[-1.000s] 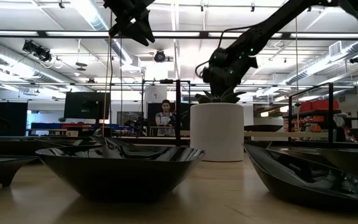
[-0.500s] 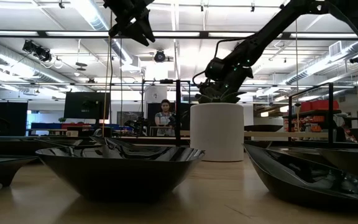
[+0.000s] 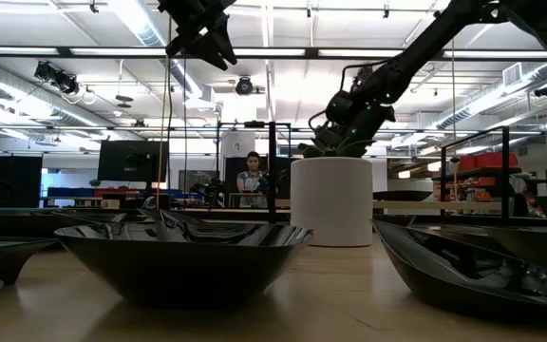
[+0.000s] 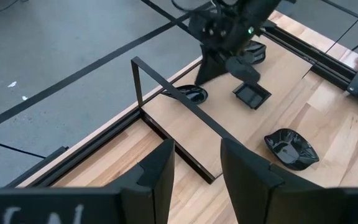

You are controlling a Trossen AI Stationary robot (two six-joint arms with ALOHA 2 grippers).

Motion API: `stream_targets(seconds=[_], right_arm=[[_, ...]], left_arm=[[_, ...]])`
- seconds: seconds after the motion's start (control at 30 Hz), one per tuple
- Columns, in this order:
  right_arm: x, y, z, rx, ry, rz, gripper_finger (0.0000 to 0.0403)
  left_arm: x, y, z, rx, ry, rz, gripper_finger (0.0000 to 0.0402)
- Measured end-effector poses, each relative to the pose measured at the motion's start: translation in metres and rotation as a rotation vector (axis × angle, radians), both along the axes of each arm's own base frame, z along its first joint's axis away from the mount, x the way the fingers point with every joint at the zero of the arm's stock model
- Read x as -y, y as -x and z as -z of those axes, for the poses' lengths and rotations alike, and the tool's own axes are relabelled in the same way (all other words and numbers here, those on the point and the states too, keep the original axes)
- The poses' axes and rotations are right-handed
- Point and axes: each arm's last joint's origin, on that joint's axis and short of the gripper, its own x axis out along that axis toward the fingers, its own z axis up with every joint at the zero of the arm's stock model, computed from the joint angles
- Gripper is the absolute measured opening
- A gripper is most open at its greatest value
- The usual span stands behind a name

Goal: Pick & Place Mini shaped plates
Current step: Stack the drop shaped plate on top of the drop shaped plate on the shelf

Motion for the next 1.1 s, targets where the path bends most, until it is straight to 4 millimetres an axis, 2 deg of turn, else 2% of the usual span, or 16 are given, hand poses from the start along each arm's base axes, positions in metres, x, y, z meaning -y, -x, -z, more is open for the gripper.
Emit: stream_targets(seconds=[0.2,0.37,0.57,0.73,0.9,1.1], right_arm=[[-0.009,-0.005,0.014,-0.025,-0.019,-0.034,0.0004],[-0.019,-0.015,0.015,-0.096,0.057,-0.019,0.0004],[-0.033,-0.024,0.016,-0.114,0.016,0.002,0.0004],[-0.044,-0.031,0.014,-0.103,-0.086,0.116,0.0004],[-0.043,-0.036,0.004,-0.077,-0.134,0.198,0.0004],[-0.041,-0.04,-0.004,-0.038,-0.125,0.164,0.0004]], left_arm=[[0.0,0.0,0.0,-0.001,-0.001,0.0,0.0135],[0.0,0.0,0.0,-0.001,-0.001,-0.001,0.0135],[0.0,0.0,0.0,-0.001,-0.001,-0.001,0.0135],[0.0,0.0,0.0,0.0,-0.001,-0.001,0.0135],[0.0,0.0,0.0,0.0,-0.001,-0.001,0.0135],[0.0,0.0,0.0,0.0,0.0,-0.001,0.0135]])
